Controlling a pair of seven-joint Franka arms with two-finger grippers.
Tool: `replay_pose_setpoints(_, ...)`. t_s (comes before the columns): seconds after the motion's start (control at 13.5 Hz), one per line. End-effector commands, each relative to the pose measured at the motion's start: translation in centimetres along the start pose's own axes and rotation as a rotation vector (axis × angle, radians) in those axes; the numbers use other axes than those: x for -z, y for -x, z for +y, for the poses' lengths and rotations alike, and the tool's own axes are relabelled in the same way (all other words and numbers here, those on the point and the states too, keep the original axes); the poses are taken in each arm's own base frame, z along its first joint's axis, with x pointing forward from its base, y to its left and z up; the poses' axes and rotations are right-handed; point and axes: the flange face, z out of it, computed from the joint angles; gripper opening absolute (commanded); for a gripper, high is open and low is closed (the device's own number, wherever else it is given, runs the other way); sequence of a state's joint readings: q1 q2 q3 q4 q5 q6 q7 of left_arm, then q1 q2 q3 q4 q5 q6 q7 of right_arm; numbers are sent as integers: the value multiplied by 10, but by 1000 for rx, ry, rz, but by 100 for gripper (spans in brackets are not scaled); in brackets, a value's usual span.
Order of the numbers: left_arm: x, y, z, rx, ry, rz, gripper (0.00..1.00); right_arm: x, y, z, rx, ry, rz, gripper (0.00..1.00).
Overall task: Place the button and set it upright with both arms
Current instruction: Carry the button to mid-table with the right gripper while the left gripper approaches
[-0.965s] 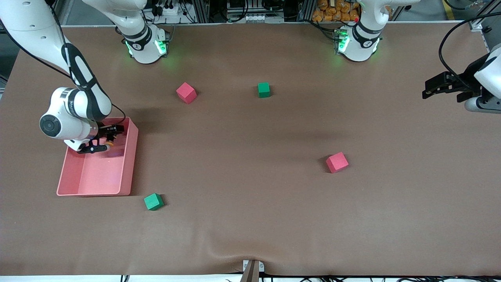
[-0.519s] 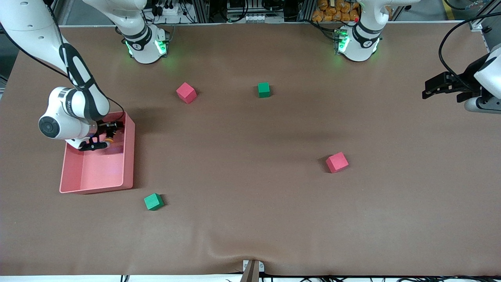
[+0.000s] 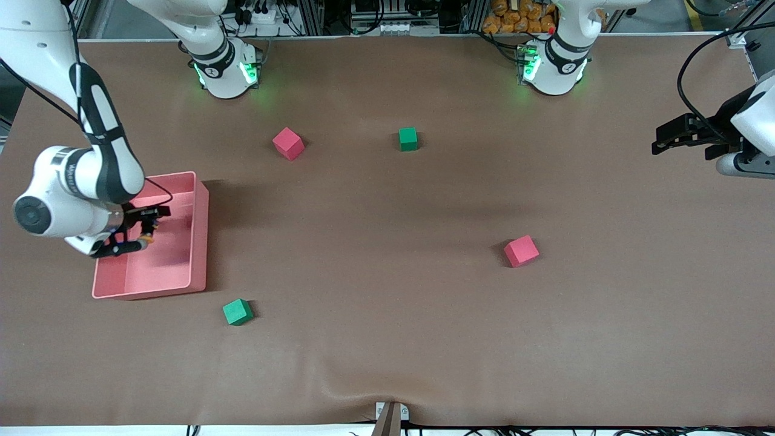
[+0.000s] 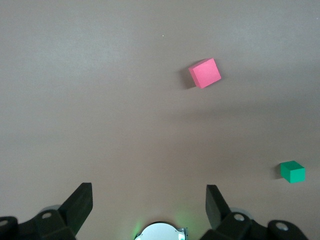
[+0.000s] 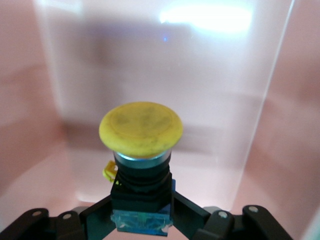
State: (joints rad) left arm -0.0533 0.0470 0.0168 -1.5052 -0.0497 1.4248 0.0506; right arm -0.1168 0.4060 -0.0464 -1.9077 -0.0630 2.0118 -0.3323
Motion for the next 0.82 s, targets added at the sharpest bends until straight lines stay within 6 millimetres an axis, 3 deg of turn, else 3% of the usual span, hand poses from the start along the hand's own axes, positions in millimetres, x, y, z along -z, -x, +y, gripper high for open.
replay_pose_setpoints(0.0, 1, -3, 2, 10, 2, 9, 100, 59, -34, -53, 98, 58, 53, 0)
replay_pose_setpoints(0.15, -1, -3, 2, 9, 2, 6, 100, 92, -56, -118, 197, 100, 113, 0)
replay_pose_setpoints(0.3, -4, -5, 1, 10, 2, 0, 100, 106, -67, -195, 297, 128, 146, 0)
replay_pose_setpoints(0.45, -7, -7, 0, 12, 3, -7, 100, 106, -71, -266, 320, 52, 173, 0)
replay_pose_setpoints(0.74, -28, -19, -2, 14, 4, -47, 100, 77, -76, -389, 219, -68, 147, 0)
